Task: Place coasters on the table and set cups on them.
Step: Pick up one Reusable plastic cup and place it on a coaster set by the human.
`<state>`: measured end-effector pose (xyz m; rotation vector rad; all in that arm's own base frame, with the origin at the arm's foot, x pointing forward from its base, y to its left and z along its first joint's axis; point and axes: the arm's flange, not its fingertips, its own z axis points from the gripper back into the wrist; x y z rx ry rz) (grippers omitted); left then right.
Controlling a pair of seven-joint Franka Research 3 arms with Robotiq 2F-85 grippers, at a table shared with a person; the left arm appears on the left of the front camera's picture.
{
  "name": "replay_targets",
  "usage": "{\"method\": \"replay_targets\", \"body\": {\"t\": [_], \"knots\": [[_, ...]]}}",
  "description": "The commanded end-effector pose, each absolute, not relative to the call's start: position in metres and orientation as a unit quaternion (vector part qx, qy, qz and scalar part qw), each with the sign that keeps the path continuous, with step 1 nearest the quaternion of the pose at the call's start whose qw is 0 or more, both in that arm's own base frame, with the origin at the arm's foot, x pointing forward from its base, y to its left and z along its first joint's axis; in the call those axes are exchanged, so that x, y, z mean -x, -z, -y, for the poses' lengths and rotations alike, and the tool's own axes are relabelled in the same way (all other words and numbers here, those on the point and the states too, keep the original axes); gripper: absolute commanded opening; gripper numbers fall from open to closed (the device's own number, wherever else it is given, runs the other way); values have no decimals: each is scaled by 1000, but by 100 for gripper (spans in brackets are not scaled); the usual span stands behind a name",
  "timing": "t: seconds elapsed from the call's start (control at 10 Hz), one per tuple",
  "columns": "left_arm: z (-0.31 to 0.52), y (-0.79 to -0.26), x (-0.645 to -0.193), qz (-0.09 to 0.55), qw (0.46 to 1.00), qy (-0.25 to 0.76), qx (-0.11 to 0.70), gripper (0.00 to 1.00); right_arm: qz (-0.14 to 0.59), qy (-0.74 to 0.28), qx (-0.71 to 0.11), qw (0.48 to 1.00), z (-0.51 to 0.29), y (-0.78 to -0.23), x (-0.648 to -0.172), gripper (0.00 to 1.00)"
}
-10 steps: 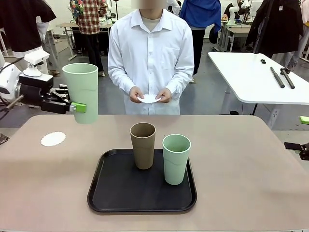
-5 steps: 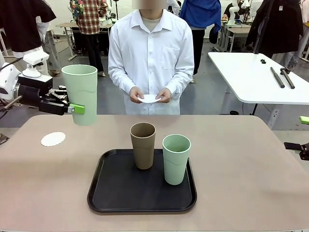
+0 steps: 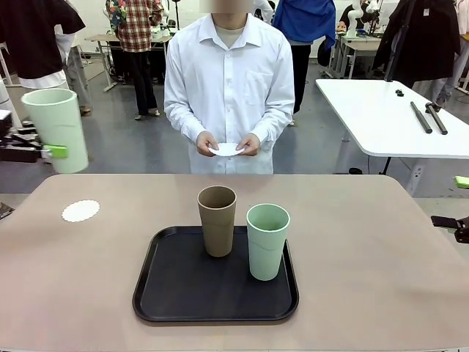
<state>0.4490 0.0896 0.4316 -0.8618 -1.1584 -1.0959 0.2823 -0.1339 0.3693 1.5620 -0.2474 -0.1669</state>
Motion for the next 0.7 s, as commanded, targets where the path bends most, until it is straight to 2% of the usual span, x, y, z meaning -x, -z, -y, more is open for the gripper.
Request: {"method": "replay_targets", "body": {"t": [0.0,0.2,0.6], "knots": [[-117,-419,-457,516,629,457,360,84,118,78,-709,691,134,-371,-286,100],[-140,-409,-461,515,658,428,344,84,118,78,-709,691,134,-371,-286,100],[-131,-399,-486,508,673,421,334,84,118,78,-709,691,134,-371,-286,100]]}}
